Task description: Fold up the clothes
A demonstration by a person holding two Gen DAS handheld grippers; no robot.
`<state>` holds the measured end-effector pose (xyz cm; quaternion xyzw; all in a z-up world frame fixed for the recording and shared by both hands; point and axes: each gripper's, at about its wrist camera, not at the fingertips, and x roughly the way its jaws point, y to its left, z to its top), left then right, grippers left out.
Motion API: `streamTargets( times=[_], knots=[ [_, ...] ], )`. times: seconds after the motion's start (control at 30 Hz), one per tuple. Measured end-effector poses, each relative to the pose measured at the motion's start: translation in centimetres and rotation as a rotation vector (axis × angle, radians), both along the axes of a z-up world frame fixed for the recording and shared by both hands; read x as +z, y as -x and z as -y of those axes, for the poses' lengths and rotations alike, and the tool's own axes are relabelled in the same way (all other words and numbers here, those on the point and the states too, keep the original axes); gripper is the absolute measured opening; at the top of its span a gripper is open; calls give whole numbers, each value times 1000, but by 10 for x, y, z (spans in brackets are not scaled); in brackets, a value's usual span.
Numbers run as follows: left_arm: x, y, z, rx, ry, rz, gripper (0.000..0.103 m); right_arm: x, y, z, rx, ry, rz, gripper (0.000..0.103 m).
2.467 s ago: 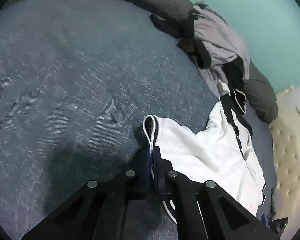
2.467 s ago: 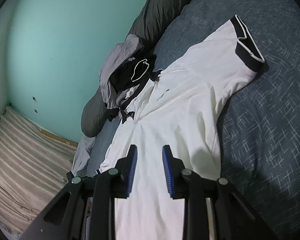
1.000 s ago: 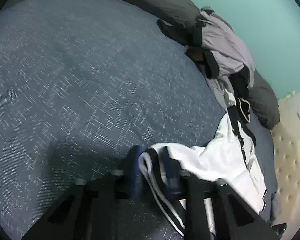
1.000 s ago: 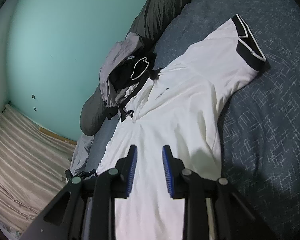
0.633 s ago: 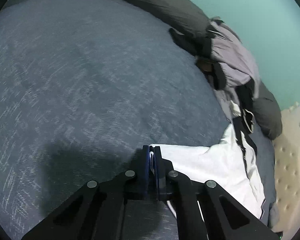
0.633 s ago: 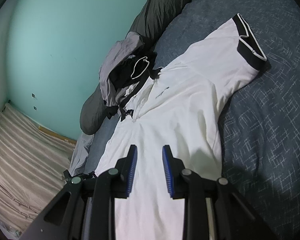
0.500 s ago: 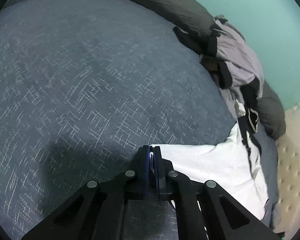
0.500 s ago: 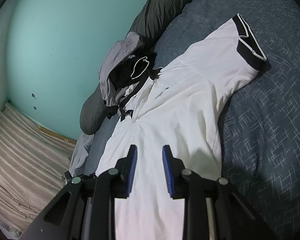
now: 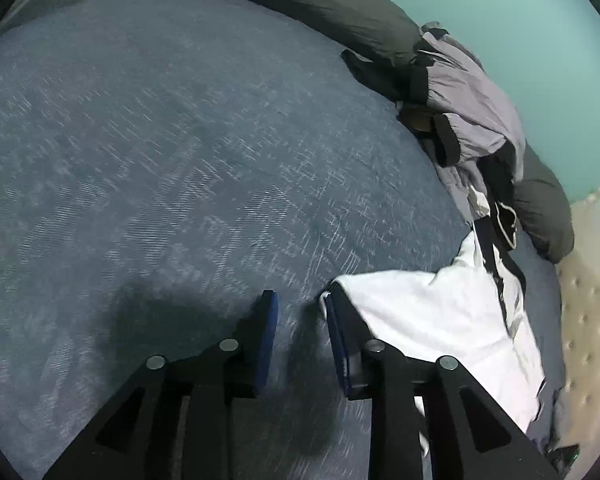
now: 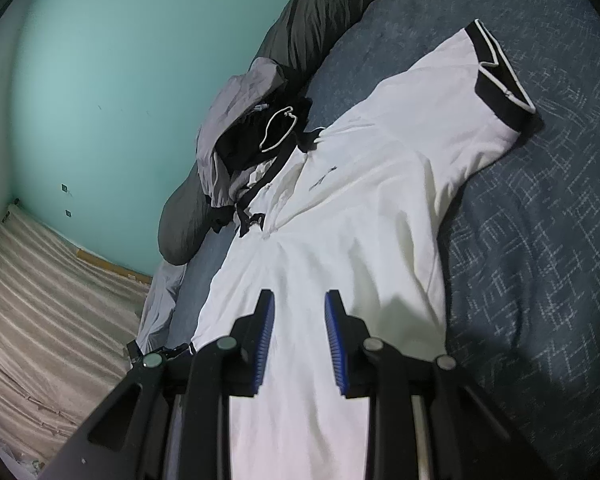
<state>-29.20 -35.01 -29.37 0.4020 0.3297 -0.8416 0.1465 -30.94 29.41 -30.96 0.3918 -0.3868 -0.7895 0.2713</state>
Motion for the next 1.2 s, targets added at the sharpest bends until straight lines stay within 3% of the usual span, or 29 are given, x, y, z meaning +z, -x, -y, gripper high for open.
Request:
streamTargets(
  times=[0.1,0.2,0.4,0.6,0.8,0.93,1.2],
  knots=[
    [11,-20,-8,-21,-12,9,29,2,-1,3,23,-16,15,26],
    [24,-37,-22,-58,-10,17,29,9,-4,1,24,-19,12,40],
    [61,-79,-66,-177,-10,35,35,31,-11,0,58,-57,29,41],
    [91,-122,-102,-287,-2,39,38,63,-29,-4,167,-210,68,41],
    [102,-164,-131,-377,7,61,38,92,-68,-29,256,-355,124,41],
    [111,-190,-143,-398,9,67,38,94,-105,-45,319,-473,188,41],
    [129,-221,-167,-447,32,89,38,80,-165,-68,420,-595,279,41]
  ],
)
